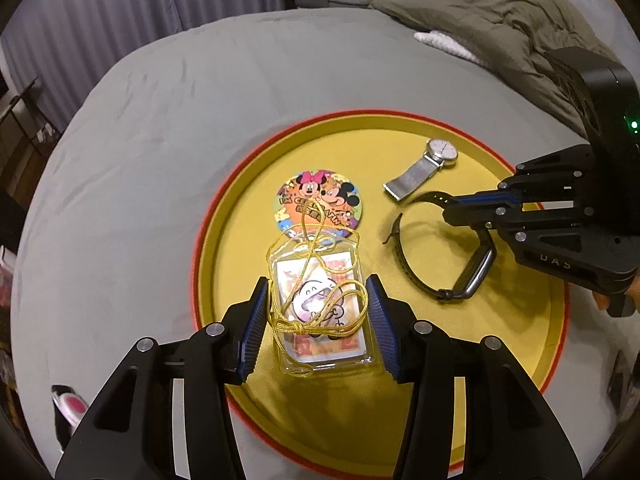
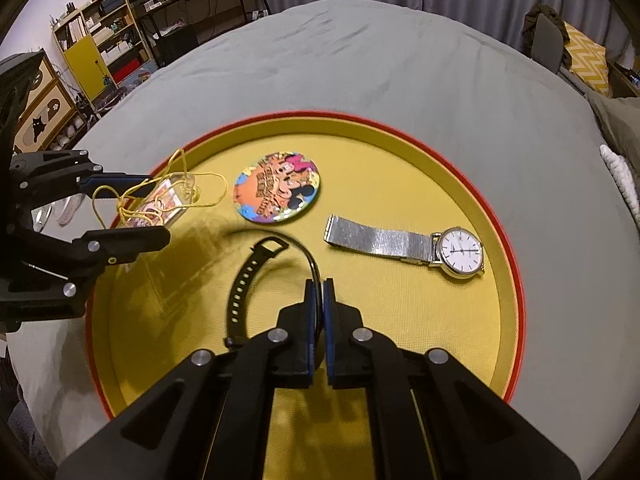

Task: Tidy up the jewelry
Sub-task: 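Close the right tool on the black watch band while the left tool closes on the yellow-cord card, then lift the black watch and yellow-cord card out of the tray over the bedspread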

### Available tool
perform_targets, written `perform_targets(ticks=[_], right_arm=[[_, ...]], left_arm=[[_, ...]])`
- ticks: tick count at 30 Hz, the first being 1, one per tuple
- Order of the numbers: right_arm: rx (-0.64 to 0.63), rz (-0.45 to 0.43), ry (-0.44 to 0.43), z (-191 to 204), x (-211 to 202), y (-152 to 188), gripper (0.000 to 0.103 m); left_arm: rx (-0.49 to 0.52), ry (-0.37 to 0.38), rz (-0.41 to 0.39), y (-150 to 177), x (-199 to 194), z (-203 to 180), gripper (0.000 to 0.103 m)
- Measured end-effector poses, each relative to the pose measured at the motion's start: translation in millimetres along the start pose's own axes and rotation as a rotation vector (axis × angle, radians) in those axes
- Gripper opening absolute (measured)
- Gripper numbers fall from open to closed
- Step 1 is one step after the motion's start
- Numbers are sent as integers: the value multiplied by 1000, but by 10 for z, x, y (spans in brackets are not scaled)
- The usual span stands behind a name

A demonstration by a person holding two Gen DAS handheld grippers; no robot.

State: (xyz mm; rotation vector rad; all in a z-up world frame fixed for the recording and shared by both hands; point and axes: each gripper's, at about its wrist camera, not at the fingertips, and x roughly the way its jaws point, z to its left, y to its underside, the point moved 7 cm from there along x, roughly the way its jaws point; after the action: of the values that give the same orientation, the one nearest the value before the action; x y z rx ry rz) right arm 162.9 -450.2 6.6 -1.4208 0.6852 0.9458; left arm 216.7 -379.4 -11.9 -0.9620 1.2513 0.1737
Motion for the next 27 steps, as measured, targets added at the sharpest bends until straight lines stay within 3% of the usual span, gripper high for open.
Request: perform_targets(ticks=[16, 27], right_arm=[[-28, -70, 59, 97, -596, -165, 5], [-22, -143, 109, 166, -1192, -343, 4]], left_arm=[[16, -7, -78, -168, -613, -38, 47], [33, -10, -159, -353, -1256, -67, 47]])
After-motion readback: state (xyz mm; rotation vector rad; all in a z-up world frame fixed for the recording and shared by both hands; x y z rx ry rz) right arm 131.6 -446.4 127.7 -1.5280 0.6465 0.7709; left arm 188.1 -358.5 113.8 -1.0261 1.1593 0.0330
